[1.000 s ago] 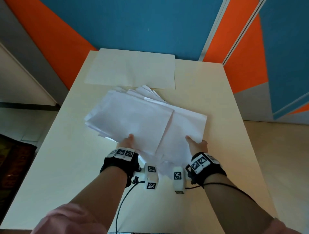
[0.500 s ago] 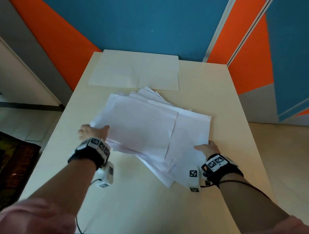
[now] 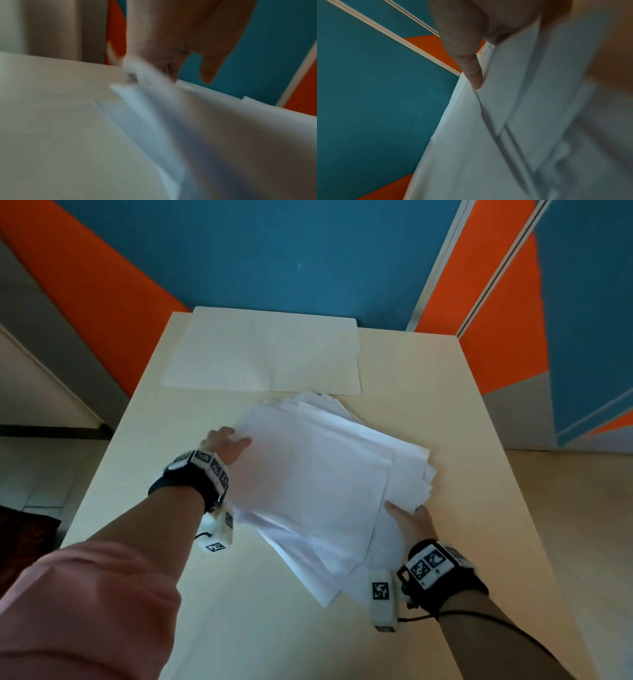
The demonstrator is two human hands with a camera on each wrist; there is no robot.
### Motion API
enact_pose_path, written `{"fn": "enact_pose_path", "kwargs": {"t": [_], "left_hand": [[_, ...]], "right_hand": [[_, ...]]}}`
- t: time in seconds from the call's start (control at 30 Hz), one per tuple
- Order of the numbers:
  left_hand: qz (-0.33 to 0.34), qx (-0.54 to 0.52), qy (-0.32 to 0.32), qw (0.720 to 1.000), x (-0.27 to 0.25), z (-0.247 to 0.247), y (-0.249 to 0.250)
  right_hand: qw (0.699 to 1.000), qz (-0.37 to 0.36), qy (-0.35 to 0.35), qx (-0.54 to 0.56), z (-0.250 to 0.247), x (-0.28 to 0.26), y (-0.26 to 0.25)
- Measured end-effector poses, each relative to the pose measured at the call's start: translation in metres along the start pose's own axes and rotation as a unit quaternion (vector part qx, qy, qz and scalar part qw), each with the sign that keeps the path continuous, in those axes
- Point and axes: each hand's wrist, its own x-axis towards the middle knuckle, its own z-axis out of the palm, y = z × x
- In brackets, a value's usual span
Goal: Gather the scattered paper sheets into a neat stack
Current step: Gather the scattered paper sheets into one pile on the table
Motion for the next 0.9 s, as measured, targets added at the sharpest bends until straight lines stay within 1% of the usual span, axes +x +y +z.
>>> {"fn": "enact_pose_path", "kwargs": {"t": [0.03,0.07,0.1,0.13,0.17,0.23,0.27,0.3,0.33,0.37,0.43,0.47,0.5,0.53,0.6,0.67,0.7,0.73,0.77,0.8,0.83,0.87,0.9], "left_hand": [[-0.006,0.013,0.018,1.000,0.001,0.002,0.002],[-0.003,0.026,0.009,1.000,-0.001,0.004,0.003],[0.007,0.033,-0.015,0.999,-0.002,0.007,0.004],[0.017,0.035,-0.030,0.999,-0.002,0.009,0.005],[0.020,0.030,-0.025,0.999,-0.004,0.009,0.006],[0.013,0.013,0.026,0.999,-0.011,0.002,0.005],[0.004,-0.001,0.058,0.998,-0.015,-0.002,0.003],[0.000,-0.019,0.084,0.996,-0.022,-0.005,0.000],[0.005,-0.042,0.106,0.993,-0.030,-0.007,-0.003],[0.016,-0.067,0.133,0.989,-0.041,-0.008,-0.005],[0.036,-0.095,0.192,0.976,-0.069,-0.005,-0.006],[0.039,-0.100,0.199,0.974,-0.082,-0.002,-0.006],[0.038,-0.094,0.178,0.979,-0.095,0.001,-0.005],[0.026,-0.088,0.136,0.987,-0.107,0.005,-0.006],[-0.033,-0.099,0.002,0.995,-0.124,0.018,-0.012],[-0.083,-0.081,-0.106,0.988,-0.134,0.035,-0.020],[-0.091,-0.063,-0.136,0.984,-0.138,0.041,-0.021],[-0.094,-0.056,-0.140,0.984,-0.141,0.047,-0.022],[-0.094,-0.070,-0.126,0.985,-0.141,0.050,-0.020],[-0.096,-0.094,-0.103,0.986,-0.140,0.052,-0.018],[-0.099,-0.109,-0.076,0.986,-0.137,0.054,-0.015],[-0.110,-0.119,-0.044,0.986,-0.133,0.055,-0.011],[-0.125,-0.135,-0.010,0.983,-0.129,0.056,-0.008]], "right_hand": [[1.000,0.003,-0.005,0.017,0.002,0.002,0.003],[1.000,0.007,-0.012,0.019,0.003,0.000,0.003],[1.000,0.008,-0.015,0.007,0.003,-0.001,0.003],[1.000,-0.002,-0.004,-0.013,0.002,-0.002,0.000],[0.998,-0.023,0.034,-0.043,0.000,-0.003,-0.005],[0.980,-0.070,0.142,-0.123,-0.008,-0.002,-0.022],[0.966,-0.090,0.174,-0.166,-0.012,-0.003,-0.033],[0.955,-0.114,0.186,-0.199,-0.014,0.000,-0.044],[0.946,-0.150,0.180,-0.223,-0.014,0.003,-0.054],[0.939,-0.187,0.157,-0.242,-0.011,0.008,-0.063],[0.921,-0.250,0.089,-0.284,0.001,0.019,-0.078],[0.912,-0.269,0.054,-0.306,0.009,0.023,-0.086],[0.904,-0.273,0.020,-0.330,0.017,0.025,-0.094],[0.894,-0.276,-0.011,-0.354,0.025,0.029,-0.099],[0.868,-0.263,-0.054,-0.417,0.038,0.034,-0.107],[0.827,-0.263,-0.068,-0.492,0.047,0.037,-0.111],[0.811,-0.264,-0.067,-0.518,0.049,0.038,-0.111],[0.800,-0.266,-0.062,-0.534,0.052,0.040,-0.112],[0.795,-0.265,-0.058,-0.542,0.053,0.042,-0.113],[0.792,-0.263,-0.064,-0.547,0.054,0.043,-0.114],[0.790,-0.257,-0.086,-0.549,0.054,0.043,-0.115],[0.787,-0.251,-0.110,-0.552,0.054,0.043,-0.116],[0.786,-0.245,-0.119,-0.555,0.054,0.041,-0.116]]}}
